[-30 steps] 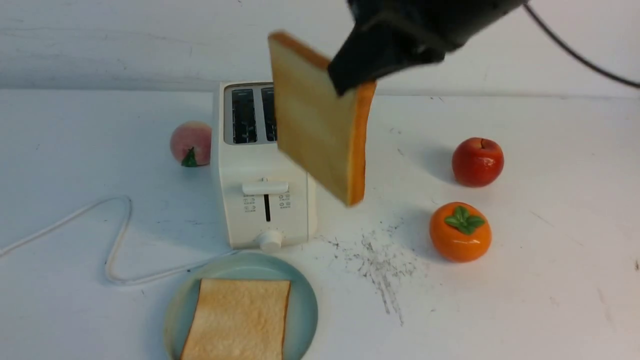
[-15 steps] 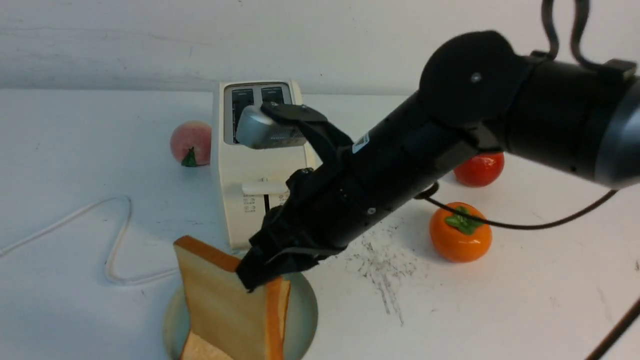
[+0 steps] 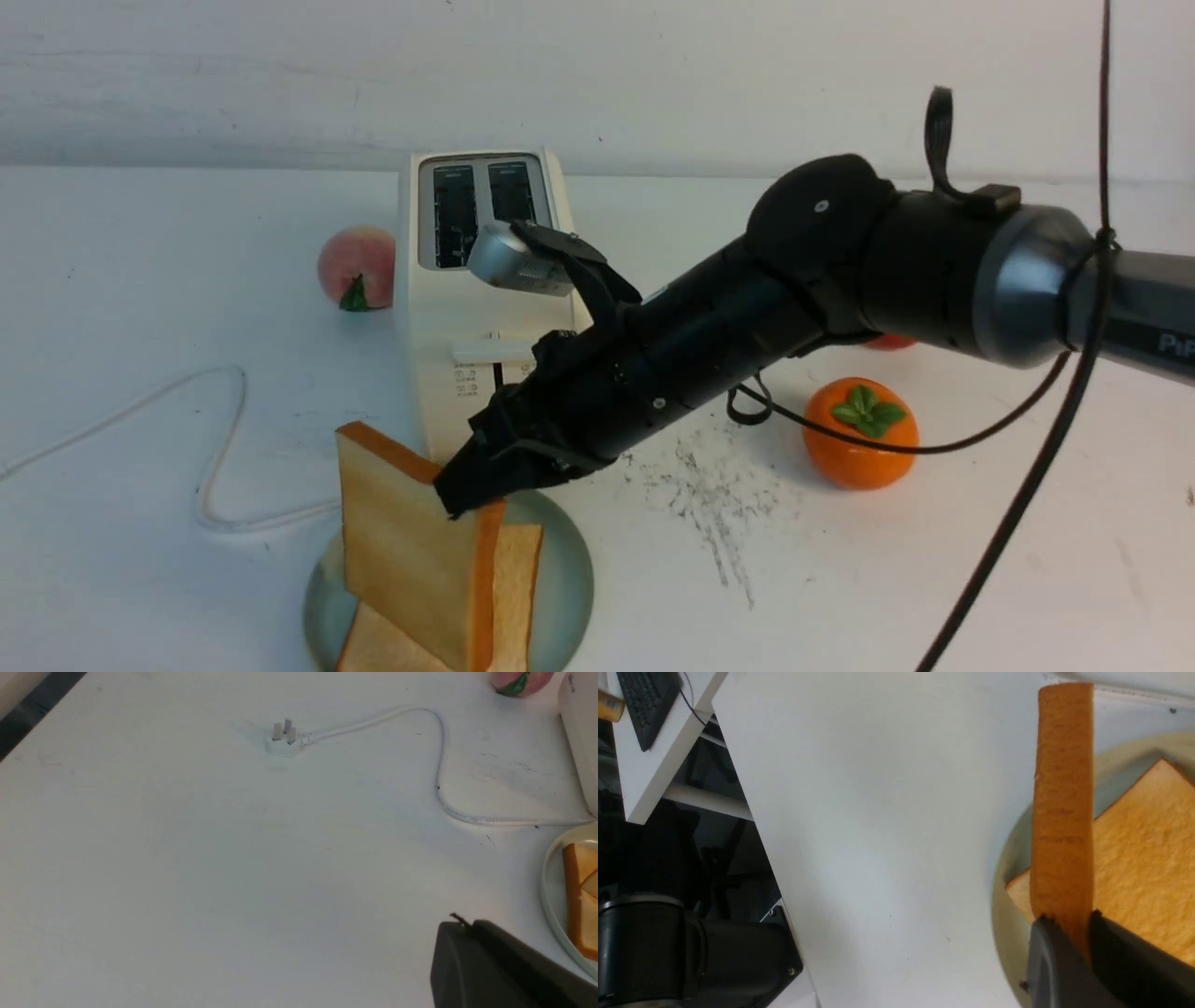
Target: Take toasted bread from bread machine on white table place on plate.
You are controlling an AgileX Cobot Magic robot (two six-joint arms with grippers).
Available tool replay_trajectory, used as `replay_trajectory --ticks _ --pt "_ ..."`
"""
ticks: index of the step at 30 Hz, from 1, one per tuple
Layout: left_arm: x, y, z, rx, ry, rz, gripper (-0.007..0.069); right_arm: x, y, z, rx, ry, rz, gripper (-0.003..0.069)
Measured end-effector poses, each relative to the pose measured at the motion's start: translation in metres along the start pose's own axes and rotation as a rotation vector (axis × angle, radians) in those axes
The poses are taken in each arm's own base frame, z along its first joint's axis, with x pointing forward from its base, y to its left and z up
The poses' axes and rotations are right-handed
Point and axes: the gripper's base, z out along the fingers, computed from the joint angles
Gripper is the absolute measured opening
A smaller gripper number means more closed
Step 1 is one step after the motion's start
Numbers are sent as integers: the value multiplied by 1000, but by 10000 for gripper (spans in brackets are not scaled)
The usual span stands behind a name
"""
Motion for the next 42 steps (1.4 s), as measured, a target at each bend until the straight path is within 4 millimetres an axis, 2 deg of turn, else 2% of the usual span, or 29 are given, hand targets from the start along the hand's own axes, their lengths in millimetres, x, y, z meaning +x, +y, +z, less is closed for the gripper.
replay_trajectory --ticks 7,12,13,14,16,17,19,21,24,26,27,30,31,33,35,37,38,41,42 --pt "0 0 0 0 0 1 -14 3 -7 7 -5 12 19 71" --pt "0 0 0 0 0 1 -14 4 -11 10 12 25 7 122" --pt "0 0 0 0 0 2 -14 5 -12 10 26 35 -8 171" --pt "0 0 0 0 0 3 -14 6 -13 10 31 38 -12 177" --pt "0 0 0 0 0 15 -14 7 -16 10 64 56 -42 295" --pt "0 0 0 0 0 16 -14 7 -16 10 66 57 -44 304" --pt "0 0 0 0 0 19 -14 9 -17 7 100 82 -76 428" --pt "0 0 0 0 0 19 -14 9 -16 0 138 100 -120 515" --pt "0 0 0 0 0 19 -14 5 -8 -19 195 107 -179 575" --pt "0 0 0 0 0 19 -14 2 -2 -33 231 103 -202 584" --pt "0 0 0 0 0 19 -14 -1 6 -53 281 91 -225 582" --pt "0 0 0 0 0 19 -14 -3 21 -84 355 64 -253 552" --pt "0 0 0 0 0 19 -14 -3 23 -87 356 60 -251 549" --pt "0 0 0 0 0 19 -14 -2 42 -119 428 35 -281 484" --pt "0 0 0 0 0 19 -14 0 54 -137 463 15 -295 426" --pt "0 -1 0 7 -2 18 -14 9 87 -179 540 -73 -302 268" --pt "0 -1 0 13 -5 17 -14 12 97 -191 558 -103 -307 229" --pt "-4 -7 0 75 -41 6 -14 30 134 -234 611 -243 -277 38" --pt "-5 -9 -1 96 -52 1 -14 36 143 -245 621 -283 -265 9"
